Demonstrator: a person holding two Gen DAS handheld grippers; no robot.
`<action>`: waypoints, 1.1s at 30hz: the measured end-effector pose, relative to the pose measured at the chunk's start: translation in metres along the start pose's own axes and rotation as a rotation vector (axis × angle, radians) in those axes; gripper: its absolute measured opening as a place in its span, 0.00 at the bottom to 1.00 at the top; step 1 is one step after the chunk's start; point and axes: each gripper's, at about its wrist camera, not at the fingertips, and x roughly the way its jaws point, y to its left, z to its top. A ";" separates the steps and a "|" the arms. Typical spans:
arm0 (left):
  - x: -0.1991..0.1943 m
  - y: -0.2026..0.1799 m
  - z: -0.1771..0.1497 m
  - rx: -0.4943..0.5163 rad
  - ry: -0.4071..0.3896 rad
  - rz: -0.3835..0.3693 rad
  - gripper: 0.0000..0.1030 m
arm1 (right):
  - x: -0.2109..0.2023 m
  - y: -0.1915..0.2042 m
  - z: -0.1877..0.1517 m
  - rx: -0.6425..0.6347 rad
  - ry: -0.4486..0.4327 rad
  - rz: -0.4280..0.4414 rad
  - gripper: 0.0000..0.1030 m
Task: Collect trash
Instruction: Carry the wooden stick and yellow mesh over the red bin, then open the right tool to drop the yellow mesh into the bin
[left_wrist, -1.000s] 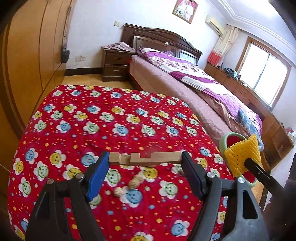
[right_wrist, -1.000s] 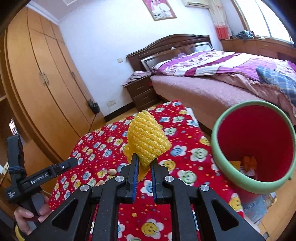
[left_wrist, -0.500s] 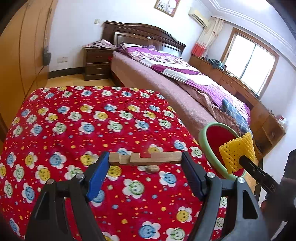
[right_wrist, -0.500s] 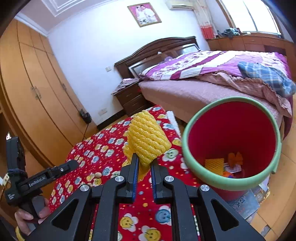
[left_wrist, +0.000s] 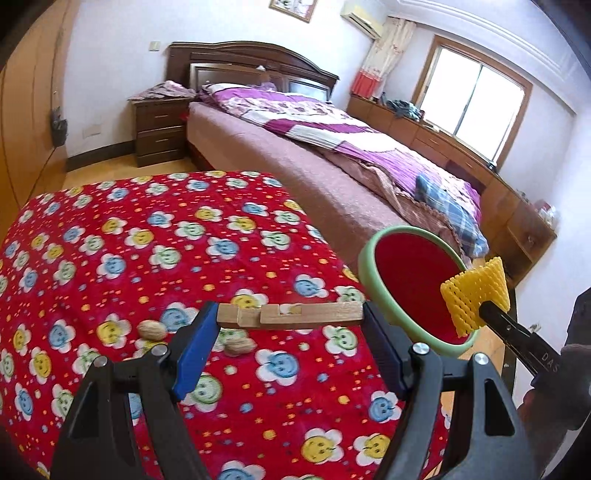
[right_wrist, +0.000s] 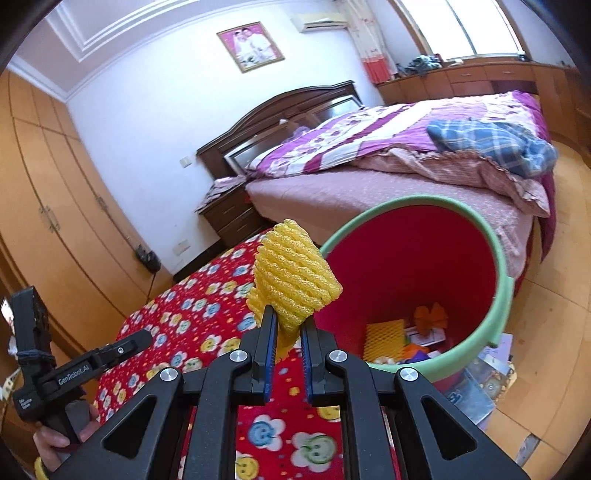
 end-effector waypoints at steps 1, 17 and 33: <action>0.002 -0.004 0.000 0.008 0.002 -0.005 0.74 | -0.001 -0.003 0.001 0.004 -0.004 -0.008 0.12; 0.046 -0.075 0.006 0.159 0.046 -0.067 0.74 | -0.001 -0.066 0.002 0.088 -0.023 -0.175 0.13; 0.089 -0.124 0.002 0.273 0.083 -0.126 0.74 | 0.007 -0.100 0.001 0.132 -0.008 -0.221 0.28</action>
